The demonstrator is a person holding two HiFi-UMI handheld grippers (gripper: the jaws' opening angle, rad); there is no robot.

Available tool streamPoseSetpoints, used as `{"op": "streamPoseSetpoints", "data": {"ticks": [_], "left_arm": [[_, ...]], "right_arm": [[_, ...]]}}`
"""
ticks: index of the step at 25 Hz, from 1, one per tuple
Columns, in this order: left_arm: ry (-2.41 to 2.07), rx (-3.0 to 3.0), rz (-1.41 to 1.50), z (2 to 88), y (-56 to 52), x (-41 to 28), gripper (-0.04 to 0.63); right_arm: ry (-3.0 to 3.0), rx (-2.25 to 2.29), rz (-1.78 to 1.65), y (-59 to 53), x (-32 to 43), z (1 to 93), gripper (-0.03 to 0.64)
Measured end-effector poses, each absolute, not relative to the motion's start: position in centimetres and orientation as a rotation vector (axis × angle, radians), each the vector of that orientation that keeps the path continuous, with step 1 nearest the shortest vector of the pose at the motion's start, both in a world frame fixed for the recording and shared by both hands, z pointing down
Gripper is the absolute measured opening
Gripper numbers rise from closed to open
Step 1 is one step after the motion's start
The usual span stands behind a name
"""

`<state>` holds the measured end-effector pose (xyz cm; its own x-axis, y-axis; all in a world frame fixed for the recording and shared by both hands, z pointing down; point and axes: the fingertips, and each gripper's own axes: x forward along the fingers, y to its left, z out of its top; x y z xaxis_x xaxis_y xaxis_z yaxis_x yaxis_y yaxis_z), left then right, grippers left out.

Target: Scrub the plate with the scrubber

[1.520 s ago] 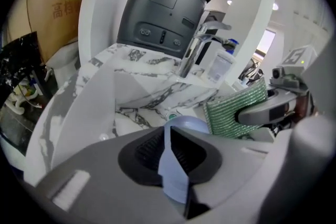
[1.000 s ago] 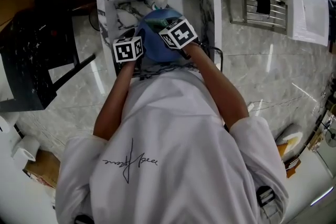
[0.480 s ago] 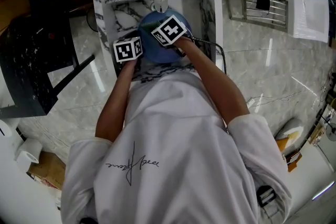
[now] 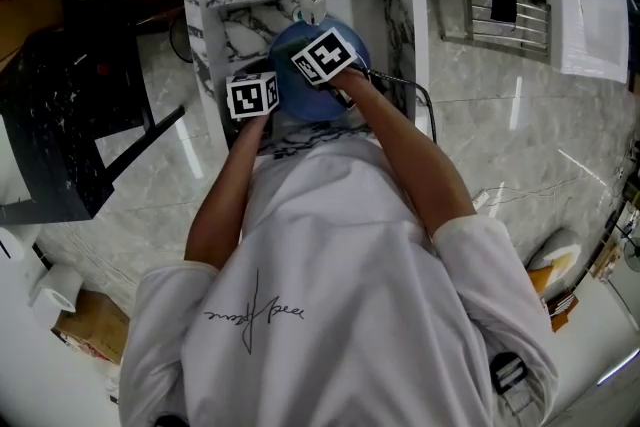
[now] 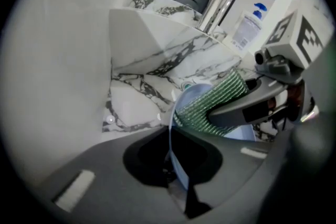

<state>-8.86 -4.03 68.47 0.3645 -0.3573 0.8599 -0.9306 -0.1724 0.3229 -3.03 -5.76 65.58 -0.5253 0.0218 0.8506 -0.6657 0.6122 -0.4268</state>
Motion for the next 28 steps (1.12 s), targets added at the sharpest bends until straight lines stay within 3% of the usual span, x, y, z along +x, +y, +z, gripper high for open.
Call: {"op": "streamPoseSetpoints", "data": {"ticks": [28], "left_arm": [[-1.152,1.701,0.849,69.0,-3.0,-9.5,0.041]], "right_arm": [[-1.933,0.803,1.129,-8.4,-1.1,66.4,0.067]]}}
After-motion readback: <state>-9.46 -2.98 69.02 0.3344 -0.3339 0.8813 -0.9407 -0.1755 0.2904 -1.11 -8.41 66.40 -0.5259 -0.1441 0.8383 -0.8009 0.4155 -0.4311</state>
